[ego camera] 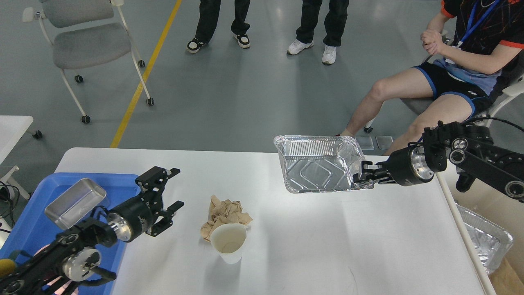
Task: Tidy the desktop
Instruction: 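Hold the foil tray up and move the left gripper toward the paper cup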
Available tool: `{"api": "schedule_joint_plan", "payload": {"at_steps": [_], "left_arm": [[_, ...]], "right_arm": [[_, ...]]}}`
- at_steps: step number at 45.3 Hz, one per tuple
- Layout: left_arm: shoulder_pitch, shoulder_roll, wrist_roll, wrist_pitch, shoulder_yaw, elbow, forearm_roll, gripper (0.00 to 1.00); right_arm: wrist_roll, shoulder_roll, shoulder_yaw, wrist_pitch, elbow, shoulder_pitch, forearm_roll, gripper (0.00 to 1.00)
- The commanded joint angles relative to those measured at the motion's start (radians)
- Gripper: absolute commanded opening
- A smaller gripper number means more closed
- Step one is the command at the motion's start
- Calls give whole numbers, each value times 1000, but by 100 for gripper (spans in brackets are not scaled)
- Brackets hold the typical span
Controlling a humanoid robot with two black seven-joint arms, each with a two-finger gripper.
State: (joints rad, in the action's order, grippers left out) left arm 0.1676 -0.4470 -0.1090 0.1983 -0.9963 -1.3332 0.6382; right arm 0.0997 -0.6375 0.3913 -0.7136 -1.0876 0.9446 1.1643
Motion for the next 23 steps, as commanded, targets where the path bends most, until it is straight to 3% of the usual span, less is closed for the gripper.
{"api": "schedule_joint_plan", "payload": {"at_steps": [1,12,23], "left_arm": [[-16,-228,0,1,45,-133,5,97],[35,-628,-1,69,185,-297,6,96],[147,-901,-1,171,288,-370,8,96]], "right_arm": [[-2,2,0,0,0,-7,0,0],[-2,5,0,11,3,-15,0,0],[-2,5,0,14,3,-24,0,0]]}}
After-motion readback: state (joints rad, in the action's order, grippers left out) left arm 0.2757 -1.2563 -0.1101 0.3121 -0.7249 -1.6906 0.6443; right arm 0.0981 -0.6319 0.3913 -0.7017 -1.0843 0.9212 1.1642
